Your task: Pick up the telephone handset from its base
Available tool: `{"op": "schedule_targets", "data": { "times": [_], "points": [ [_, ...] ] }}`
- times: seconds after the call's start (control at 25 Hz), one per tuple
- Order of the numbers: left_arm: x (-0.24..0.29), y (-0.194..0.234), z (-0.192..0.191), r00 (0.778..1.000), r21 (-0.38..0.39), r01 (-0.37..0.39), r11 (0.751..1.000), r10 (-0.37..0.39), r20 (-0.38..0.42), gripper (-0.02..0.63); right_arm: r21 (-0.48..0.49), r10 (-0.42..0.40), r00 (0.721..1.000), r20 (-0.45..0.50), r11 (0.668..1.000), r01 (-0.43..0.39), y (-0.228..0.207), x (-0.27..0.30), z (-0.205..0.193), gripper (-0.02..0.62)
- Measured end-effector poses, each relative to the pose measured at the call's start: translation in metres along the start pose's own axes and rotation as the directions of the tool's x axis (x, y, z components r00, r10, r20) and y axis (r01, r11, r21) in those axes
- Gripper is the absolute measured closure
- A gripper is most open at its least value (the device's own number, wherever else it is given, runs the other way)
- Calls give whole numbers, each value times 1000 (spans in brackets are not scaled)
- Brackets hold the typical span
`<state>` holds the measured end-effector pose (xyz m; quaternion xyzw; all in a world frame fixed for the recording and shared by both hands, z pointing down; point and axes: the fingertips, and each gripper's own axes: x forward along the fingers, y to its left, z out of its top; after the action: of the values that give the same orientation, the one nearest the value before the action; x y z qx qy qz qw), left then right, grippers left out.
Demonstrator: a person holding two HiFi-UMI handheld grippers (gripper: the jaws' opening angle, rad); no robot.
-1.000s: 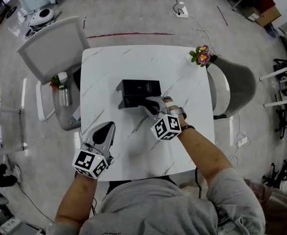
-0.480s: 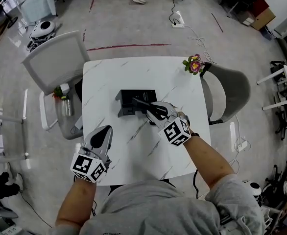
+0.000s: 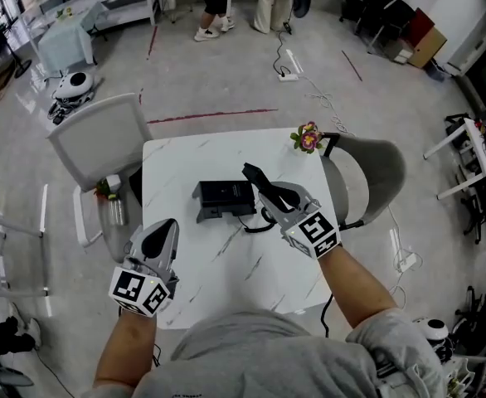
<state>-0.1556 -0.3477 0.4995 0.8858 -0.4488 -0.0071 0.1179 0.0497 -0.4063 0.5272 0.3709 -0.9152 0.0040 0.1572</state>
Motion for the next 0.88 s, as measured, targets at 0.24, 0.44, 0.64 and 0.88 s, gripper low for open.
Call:
{"op": "schedule_targets", "data": {
  "times": [0.24, 0.44, 0.64, 0.88],
  "points": [
    [-9, -1, 50, 999, 18, -5, 1000, 4, 50, 555, 87, -43, 992, 118, 996, 33, -19, -37, 61, 518],
    [-8, -2, 90, 996, 37, 1, 999, -4, 93, 555, 148, -81, 970, 229, 988, 48, -37, -65, 112, 519],
    [-6, -11, 122, 992, 43, 11, 999, -17, 124, 555, 217, -124, 941, 316, 975, 56, -56, -89, 149, 520],
    [-9, -11, 148, 990, 57, 0, 998, -8, 140, 555, 240, -160, 917, 366, 968, 73, -72, -109, 183, 520]
  ]
}}
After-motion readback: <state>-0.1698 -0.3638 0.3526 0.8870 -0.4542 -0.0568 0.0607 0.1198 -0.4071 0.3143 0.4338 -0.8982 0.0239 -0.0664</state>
